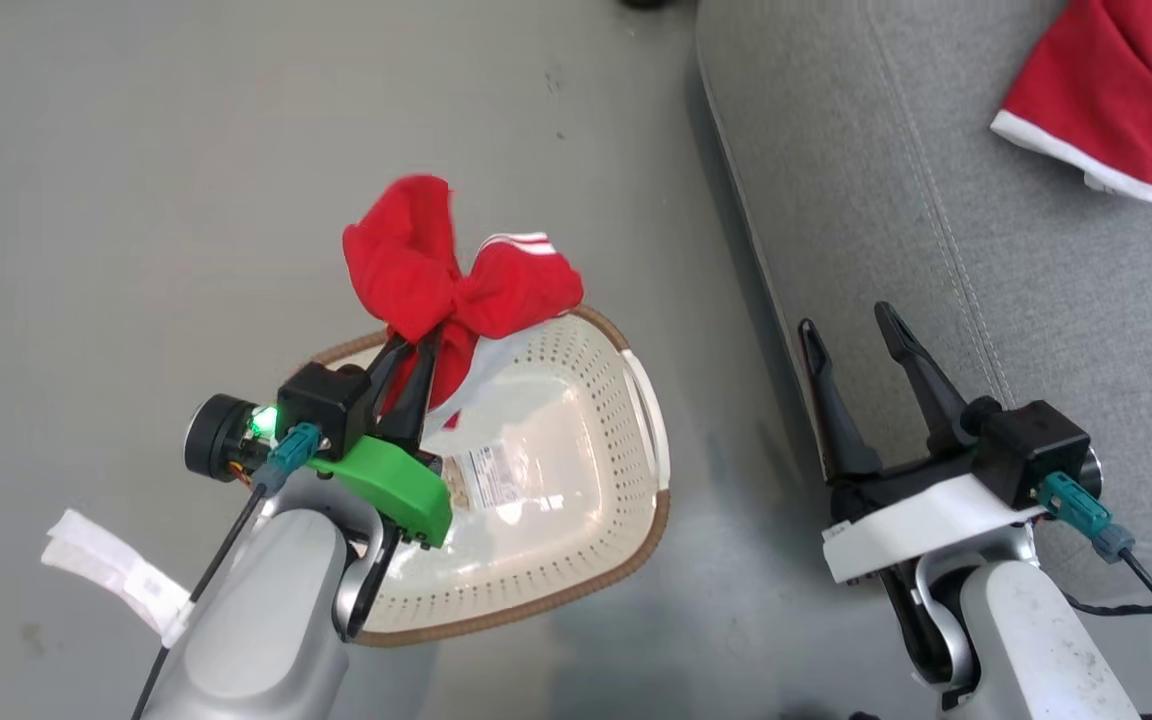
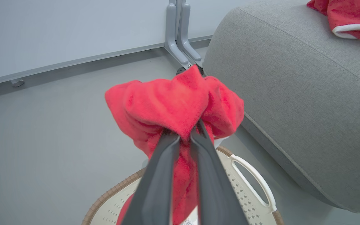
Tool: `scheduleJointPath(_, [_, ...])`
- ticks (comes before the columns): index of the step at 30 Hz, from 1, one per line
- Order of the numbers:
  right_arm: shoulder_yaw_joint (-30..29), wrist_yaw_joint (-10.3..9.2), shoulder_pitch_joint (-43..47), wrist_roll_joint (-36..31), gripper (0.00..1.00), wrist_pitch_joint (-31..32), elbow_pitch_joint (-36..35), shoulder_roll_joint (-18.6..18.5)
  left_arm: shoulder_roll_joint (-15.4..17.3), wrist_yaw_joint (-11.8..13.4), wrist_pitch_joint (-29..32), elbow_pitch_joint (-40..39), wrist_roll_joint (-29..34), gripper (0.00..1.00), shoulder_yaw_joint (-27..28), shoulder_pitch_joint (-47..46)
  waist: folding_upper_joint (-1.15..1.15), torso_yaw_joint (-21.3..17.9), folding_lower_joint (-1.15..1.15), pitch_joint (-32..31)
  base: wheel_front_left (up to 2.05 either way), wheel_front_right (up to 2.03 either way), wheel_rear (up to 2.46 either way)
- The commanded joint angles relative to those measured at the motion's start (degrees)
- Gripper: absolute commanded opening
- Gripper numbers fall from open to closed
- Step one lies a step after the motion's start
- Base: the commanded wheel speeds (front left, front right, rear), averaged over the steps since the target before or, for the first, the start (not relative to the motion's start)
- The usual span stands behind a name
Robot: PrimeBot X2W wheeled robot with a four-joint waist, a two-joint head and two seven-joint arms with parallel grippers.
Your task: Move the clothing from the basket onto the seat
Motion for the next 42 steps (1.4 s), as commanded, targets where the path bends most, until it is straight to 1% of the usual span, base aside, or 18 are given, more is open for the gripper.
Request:
scheduleJointPath(1, [-0.41, 0.00, 1.30, -0.50, 1.00, 0.57, -0.65, -0.19, 0.44, -0.21, -0.21, -2.30, 0.30, 0.00, 0.43, 1.40, 0.00, 3.32, 0.01, -5.24, 0.00, 0.00, 0.00])
scheduleJointPath(11, [-1.82, 0.00, 5.60, -1.64, 1.00, 4.11, -4.45, -0.18, 0.11, 0.21, -0.21, -17.36, 0.74, 0.00, 4.57, 6.82, 0.00, 5.14, 0.01, -12.15, 0.00, 0.00, 0.00])
scheduleJointPath(19, [-1.92, 0.00, 9.25, -2.03, 1.00, 6.88, -6.85, -0.30, -0.20, 0.50, -0.21, -25.44, 1.19, 0.00, 6.46, 12.02, 0.00, 5.84, 0.01, -17.20, 0.00, 0.00, 0.00])
scheduleJointPath(25, [-1.62, 0.00, 11.93, -1.96, 1.00, 8.74, -8.53, -0.51, -0.55, 1.13, -0.21, -29.05, 0.81, 0.00, 6.92, 16.49, 0.00, 5.94, 0.01, -20.76, 0.00, 0.00, 0.00])
scheduleJointPath(33, [-1.16, 0.00, 14.94, -1.39, 1.00, 10.59, -9.47, -0.77, -0.70, 2.04, -0.07, -30.83, 0.16, 0.00, 5.90, 21.74, 0.00, 5.87, 0.01, -24.98, 0.00, 0.00, 0.00])
scheduleJointPath(42, [-0.43, 0.00, 16.86, -0.87, 1.00, 11.82, -10.45, -0.74, -0.69, 2.70, 0.74, -32.63, -0.64, 0.00, 4.87, 24.62, 0.00, 5.87, 0.01, -26.92, 0.00, 0.00, 0.00])
